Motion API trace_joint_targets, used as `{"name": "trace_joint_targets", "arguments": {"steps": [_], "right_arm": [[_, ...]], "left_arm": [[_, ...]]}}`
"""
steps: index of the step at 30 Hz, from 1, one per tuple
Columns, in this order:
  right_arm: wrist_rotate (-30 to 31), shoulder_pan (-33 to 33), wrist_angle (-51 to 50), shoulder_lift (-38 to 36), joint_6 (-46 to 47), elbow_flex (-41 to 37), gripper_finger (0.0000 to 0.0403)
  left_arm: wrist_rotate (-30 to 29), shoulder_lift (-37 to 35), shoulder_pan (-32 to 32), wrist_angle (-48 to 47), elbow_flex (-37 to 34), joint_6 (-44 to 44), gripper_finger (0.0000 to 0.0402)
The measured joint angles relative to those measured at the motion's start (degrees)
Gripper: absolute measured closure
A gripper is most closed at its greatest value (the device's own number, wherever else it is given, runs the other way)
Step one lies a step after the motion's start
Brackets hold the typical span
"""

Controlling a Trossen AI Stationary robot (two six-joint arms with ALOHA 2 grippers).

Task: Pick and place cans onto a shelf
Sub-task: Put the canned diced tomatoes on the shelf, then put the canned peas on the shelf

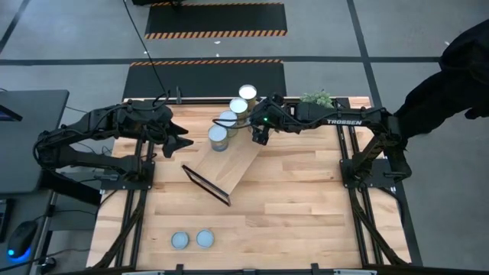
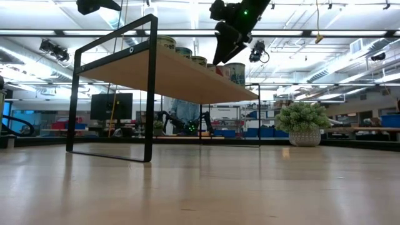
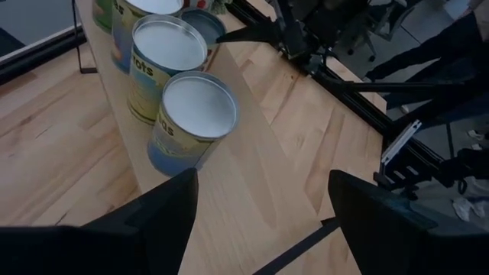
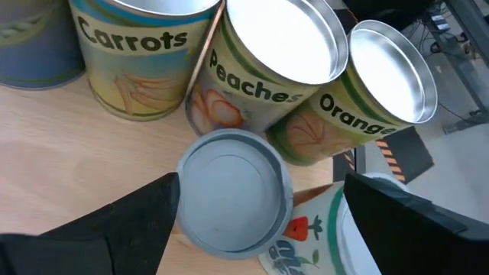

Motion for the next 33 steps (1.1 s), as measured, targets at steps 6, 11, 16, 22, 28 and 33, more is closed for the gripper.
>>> {"name": "trace_joint_targets", "arguments": {"steps": [6, 11, 16, 22, 28, 33], "right_arm": [[0.82, 0.93, -0.48, 0.02, 0.00, 3.11, 0.0025], [-1.41, 4.34, -0.33, 0.02, -0.02, 8.32, 0.0025], [-5.21, 8.76, -0.06, -0.02, 2.86, 9.73, 0.0025], [-4.55, 16.22, -0.16, -0.02, 8.31, 9.73, 0.0025], [0.88, 22.95, -2.45, -0.02, 14.99, 9.73, 0.0030], [1.84, 25.93, -6.71, -0.02, 21.89, 9.73, 0.0030]], "left_arm": [[2.58, -0.01, 0.02, 0.53, 0.00, 2.06, 0.0102], [10.81, -0.01, -1.19, 2.87, 0.00, 8.41, 0.0102], [12.92, -0.01, -6.30, 2.98, 0.00, 11.55, 0.0102], [8.30, -0.01, -17.49, 3.07, 0.00, 8.37, 0.0109], [1.40, 1.98, -29.00, 6.02, 0.00, 2.28, 0.0115], [-3.57, 5.83, -37.14, 8.24, 0.00, -1.09, 0.0116]]}}
